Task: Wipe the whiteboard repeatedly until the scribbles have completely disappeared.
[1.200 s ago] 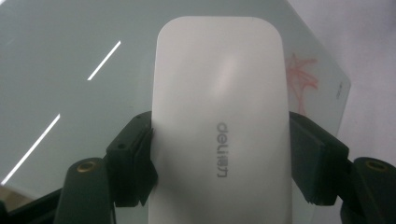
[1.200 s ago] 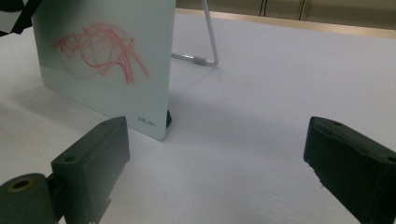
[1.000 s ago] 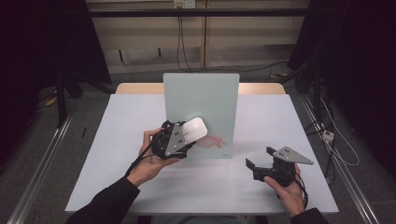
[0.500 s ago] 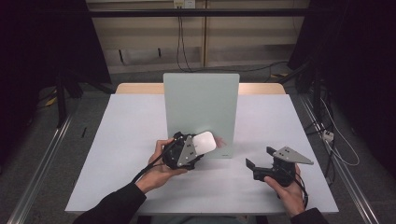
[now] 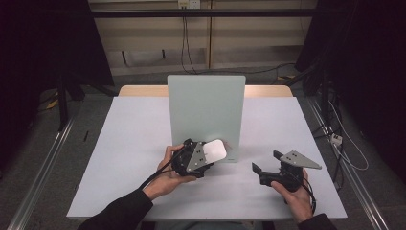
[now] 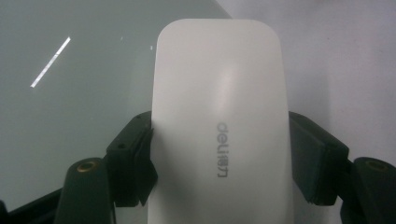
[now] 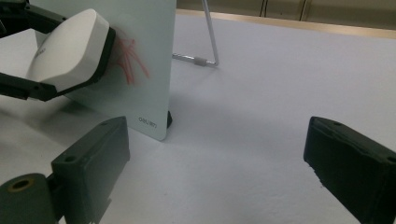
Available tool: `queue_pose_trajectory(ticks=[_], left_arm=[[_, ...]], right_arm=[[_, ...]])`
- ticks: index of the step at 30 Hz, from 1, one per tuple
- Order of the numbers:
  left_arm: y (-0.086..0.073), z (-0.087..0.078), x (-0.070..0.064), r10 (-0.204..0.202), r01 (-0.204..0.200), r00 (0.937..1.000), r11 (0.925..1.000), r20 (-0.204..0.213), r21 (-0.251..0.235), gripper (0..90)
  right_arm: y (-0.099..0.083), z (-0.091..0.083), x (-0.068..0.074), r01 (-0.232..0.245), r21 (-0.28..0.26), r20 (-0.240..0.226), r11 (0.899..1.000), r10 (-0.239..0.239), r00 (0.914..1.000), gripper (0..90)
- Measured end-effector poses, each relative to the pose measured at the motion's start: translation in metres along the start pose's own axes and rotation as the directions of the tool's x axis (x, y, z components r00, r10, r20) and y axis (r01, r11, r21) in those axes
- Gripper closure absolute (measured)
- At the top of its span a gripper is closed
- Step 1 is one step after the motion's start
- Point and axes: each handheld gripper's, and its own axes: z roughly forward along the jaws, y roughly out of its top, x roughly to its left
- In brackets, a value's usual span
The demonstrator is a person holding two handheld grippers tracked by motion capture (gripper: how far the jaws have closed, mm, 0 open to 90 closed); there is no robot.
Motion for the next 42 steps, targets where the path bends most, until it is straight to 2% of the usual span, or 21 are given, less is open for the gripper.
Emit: queue_pose_trajectory(ticks=[6, 10, 15, 21, 23, 30, 42], left_arm=[[0.006, -0.016, 0.023, -0.061, 0.058, 0.9971, 0.9967, -0.046, -0.055, 31.1], [0.007, -0.021, 0.028, -0.061, 0.057, 0.9958, 0.9961, -0.068, -0.067, 31.1], [0.007, -0.017, 0.022, -0.031, 0.027, 0.9967, 0.9982, -0.074, -0.054, 31.1], [-0.001, -0.007, 0.007, 0.006, -0.006, 0.9995, 0.9997, -0.032, -0.022, 31.1], [-0.002, -0.003, 0.001, 0.031, -0.031, 0.9993, 0.9995, -0.019, -0.002, 31.1], [-0.007, 0.004, -0.010, 0.057, -0.058, 0.9983, 0.9978, 0.014, 0.031, 31.1], [-0.005, 0.014, -0.019, 0.094, -0.096, 0.9943, 0.9945, 0.050, 0.042, 31.1]], right_arm=[[0.000, 0.000, 0.000, -0.001, 0.000, -0.001, 1.000, 0.001, 1.0000, 7.0], [0.000, 0.000, 0.000, 0.000, 0.001, -0.001, 1.000, 0.000, 1.0000, 7.0], [0.000, 0.000, 0.000, 0.003, 0.002, -0.002, 1.000, -0.003, 1.0000, 7.1], [0.000, 0.000, 0.000, -0.001, 0.001, -0.002, 1.000, 0.001, 1.0000, 7.2], [0.000, 0.000, 0.000, 0.000, 0.000, -0.004, 1.000, 0.000, 1.0000, 7.2], [0.000, 0.000, 0.000, -0.001, -0.001, -0.003, 1.000, 0.001, 1.0000, 7.2], [0.000, 0.000, 0.000, 0.000, 0.000, -0.003, 1.000, 0.000, 1.0000, 7.1]])
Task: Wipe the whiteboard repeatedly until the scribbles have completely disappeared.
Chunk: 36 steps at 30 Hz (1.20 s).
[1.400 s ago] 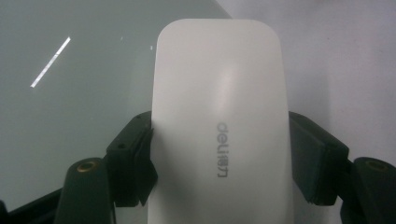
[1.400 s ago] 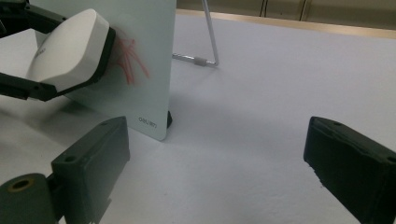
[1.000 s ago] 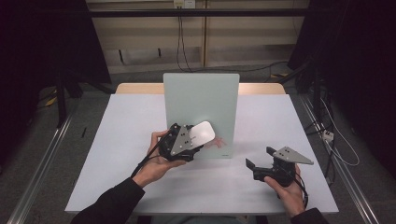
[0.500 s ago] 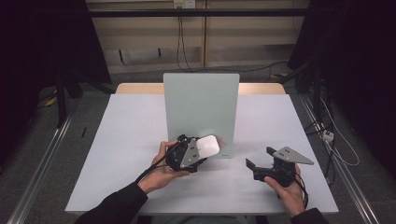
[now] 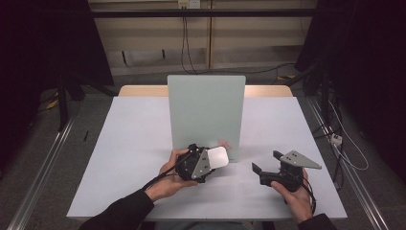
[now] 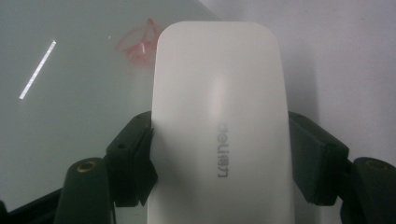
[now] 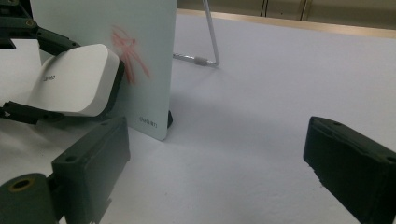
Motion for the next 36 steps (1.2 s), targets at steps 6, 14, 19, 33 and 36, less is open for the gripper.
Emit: queue_pose_trajectory(ticks=[6, 14, 19, 33, 36], left_arm=[[0.006, -0.003, 0.008, -0.012, 0.012, 0.9998, 0.9996, -0.013, -0.025, 31.1], [0.018, -0.018, 0.034, -0.060, 0.055, 0.9962, 0.9955, -0.064, -0.078, 31.1], [0.019, -0.029, 0.050, -0.111, 0.101, 0.9910, 0.9870, -0.075, -0.125, 31.1], [0.004, -0.019, 0.028, -0.021, 0.019, 0.9989, 0.9977, -0.041, -0.065, 31.1], [0.001, -0.015, 0.022, -0.008, 0.008, 0.9999, 0.9989, -0.010, -0.047, 31.1]], right_arm=[[0.000, 0.000, 0.000, 0.000, -0.001, 0.000, 1.000, 0.000, 1.0000, 7.2], [0.000, 0.000, 0.000, 0.000, 0.000, -0.001, 1.000, 0.000, 1.0000, 7.2], [0.000, 0.000, 0.000, -0.001, 0.000, -0.003, 1.000, 0.001, 1.0000, 7.1], [0.000, 0.000, 0.000, -0.001, 0.002, -0.003, 1.000, 0.001, 1.0000, 7.2], [0.000, 0.000, 0.000, -0.001, 0.001, -0.003, 1.000, 0.001, 1.0000, 7.2]])
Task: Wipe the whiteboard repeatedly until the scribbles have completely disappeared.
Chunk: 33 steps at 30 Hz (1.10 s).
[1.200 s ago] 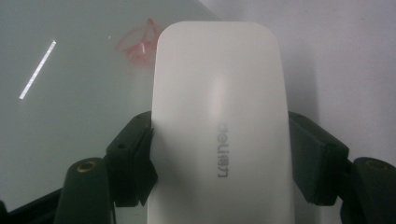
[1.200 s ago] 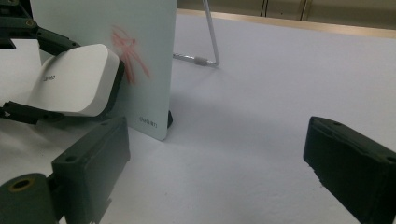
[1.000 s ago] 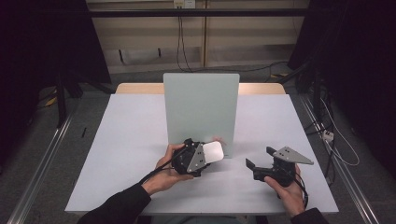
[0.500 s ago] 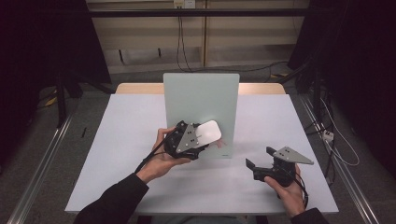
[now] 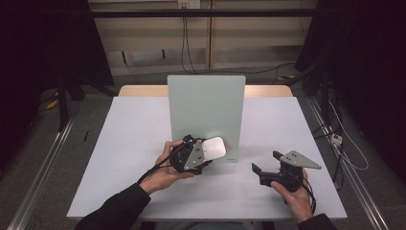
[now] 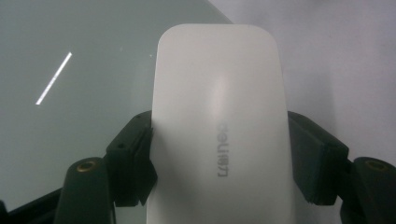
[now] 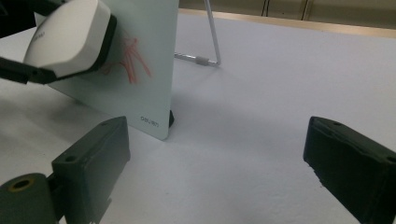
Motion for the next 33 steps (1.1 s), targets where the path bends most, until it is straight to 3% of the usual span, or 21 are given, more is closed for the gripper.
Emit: queue_pose_trajectory(ticks=[14, 20, 26, 33], left_arm=[[-0.002, 0.020, -0.020, 0.038, -0.042, 0.9950, 0.9983, 0.092, 0.040, 31.1], [-0.002, 0.023, -0.020, 0.062, -0.067, 0.9913, 0.9971, 0.116, 0.037, 31.1], [0.005, 0.020, -0.014, 0.075, -0.077, 0.9933, 0.9966, 0.089, 0.029, 31.1], [0.022, 0.002, 0.019, 0.037, -0.036, 0.9993, 0.9986, 0.008, -0.038, 31.1]], right_arm=[[0.000, 0.000, 0.000, -0.002, 0.000, -0.001, 1.000, 0.002, 1.0000, 7.1], [0.000, 0.000, 0.000, -0.001, -0.002, -0.002, 1.000, 0.001, 1.0000, 7.1], [0.000, 0.000, 0.000, -0.001, 0.000, -0.003, 1.000, 0.001, 1.0000, 7.1], [0.000, 0.000, -0.001, -0.001, -0.002, -0.002, 1.000, 0.001, 1.0000, 7.2]])
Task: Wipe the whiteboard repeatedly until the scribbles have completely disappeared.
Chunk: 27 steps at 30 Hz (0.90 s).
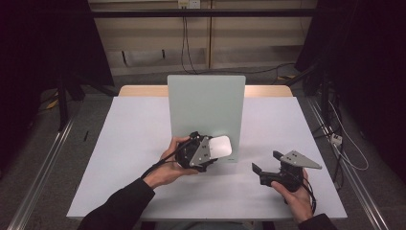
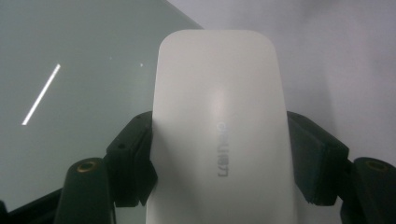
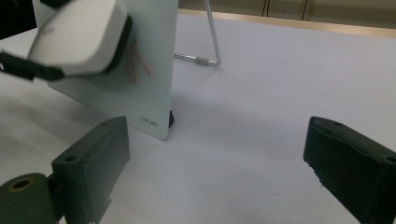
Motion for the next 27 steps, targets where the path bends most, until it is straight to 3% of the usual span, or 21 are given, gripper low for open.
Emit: queue_pose_trajectory(ticks=[4, 6, 9, 22, 27], left_arm=[[0.005, -0.009, 0.016, -0.042, 0.041, 0.9988, 0.9985, -0.024, -0.035, 31.1], [0.005, -0.010, 0.017, -0.044, 0.043, 0.9986, 0.9983, -0.029, -0.040, 31.1], [0.005, -0.008, 0.013, -0.032, 0.030, 0.9989, 0.9990, -0.036, -0.034, 31.1], [0.003, 0.022, -0.021, 0.043, -0.046, 0.9971, 0.9978, 0.063, 0.047, 31.1], [-0.003, 0.026, -0.029, 0.031, -0.038, 0.9939, 0.9967, 0.106, 0.072, 31.1]], right_arm=[[0.000, 0.000, 0.000, 0.000, 0.000, -0.001, 1.000, 0.000, 1.0000, 7.1], [0.000, 0.000, 0.000, 0.001, 0.000, -0.001, 1.000, -0.001, 1.0000, 7.1], [0.000, 0.000, 0.000, 0.000, 0.001, -0.001, 1.000, 0.000, 1.0000, 7.2], [0.000, 0.000, 0.000, 0.000, -0.001, -0.003, 1.000, 0.000, 1.0000, 7.2], [0.000, -0.001, 0.000, 0.000, 0.001, -0.003, 1.000, 0.000, 1.0000, 7.2]])
